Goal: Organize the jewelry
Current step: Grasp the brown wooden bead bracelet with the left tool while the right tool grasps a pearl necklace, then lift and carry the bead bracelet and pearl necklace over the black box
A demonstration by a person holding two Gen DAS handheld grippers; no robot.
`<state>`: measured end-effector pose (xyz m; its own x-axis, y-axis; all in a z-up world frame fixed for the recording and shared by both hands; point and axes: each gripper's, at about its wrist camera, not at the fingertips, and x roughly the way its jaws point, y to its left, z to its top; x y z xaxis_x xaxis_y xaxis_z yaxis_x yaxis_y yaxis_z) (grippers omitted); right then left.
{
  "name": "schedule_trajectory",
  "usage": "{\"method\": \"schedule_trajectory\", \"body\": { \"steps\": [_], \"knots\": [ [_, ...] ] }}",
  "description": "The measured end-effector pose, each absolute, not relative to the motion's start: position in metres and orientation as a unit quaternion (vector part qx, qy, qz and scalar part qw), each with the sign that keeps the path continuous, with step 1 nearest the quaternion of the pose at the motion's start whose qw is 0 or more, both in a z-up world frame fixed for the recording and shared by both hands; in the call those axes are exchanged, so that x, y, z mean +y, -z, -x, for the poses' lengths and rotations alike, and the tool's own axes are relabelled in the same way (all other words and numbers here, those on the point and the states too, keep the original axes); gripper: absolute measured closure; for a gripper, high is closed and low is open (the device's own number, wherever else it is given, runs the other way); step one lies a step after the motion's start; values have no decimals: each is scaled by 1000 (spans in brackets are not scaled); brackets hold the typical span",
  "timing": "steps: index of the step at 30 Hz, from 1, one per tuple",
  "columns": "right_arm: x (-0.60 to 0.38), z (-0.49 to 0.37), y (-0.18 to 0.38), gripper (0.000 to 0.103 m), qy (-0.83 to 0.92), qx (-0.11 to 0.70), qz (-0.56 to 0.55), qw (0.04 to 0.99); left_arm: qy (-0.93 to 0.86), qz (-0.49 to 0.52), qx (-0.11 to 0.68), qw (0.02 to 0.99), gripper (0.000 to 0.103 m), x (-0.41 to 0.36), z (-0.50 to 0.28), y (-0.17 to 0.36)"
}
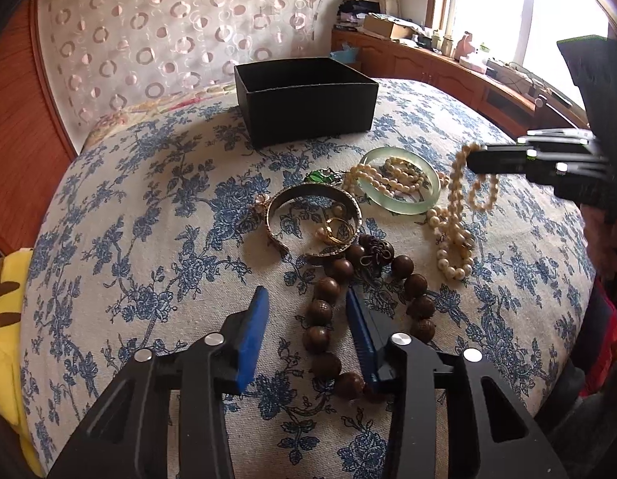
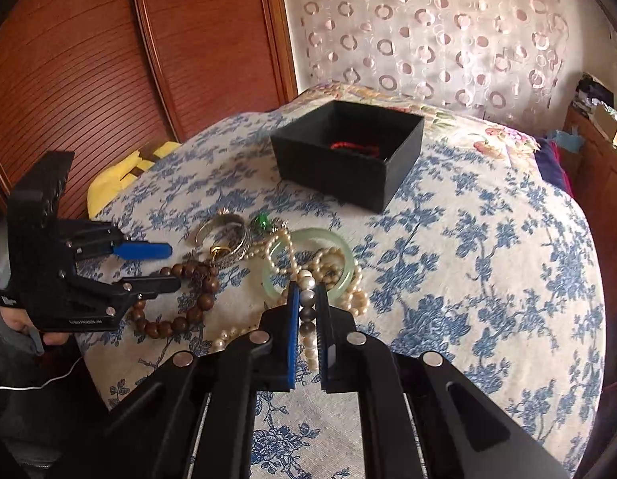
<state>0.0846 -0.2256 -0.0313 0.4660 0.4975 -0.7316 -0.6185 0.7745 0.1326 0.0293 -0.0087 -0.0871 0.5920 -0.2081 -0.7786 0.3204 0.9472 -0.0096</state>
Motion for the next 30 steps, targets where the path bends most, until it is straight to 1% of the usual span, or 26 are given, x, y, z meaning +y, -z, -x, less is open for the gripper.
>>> {"method": "schedule_trajectory", "body": {
  "steps": [1, 3, 9, 20, 30],
  "knots": [
    [-226, -85, 29, 94, -326, 398, 75, 854, 151, -67, 426, 890, 81, -10, -28, 87],
    [-227, -84, 25, 94, -326, 394, 75, 856, 159, -64, 427, 888, 90, -11, -27, 87],
    [-230, -82, 11, 94, -325, 379, 74, 863, 167, -53, 412, 894, 91, -11, -22, 74],
    [-233, -78, -29, 94, -329, 336, 71, 880, 185, -30, 345, 920, 91, -16, -15, 16],
    [-237, -82, -63, 94, -326, 302, 70, 893, 171, -48, 311, 934, 91, -18, -30, -16]
  ]
}}
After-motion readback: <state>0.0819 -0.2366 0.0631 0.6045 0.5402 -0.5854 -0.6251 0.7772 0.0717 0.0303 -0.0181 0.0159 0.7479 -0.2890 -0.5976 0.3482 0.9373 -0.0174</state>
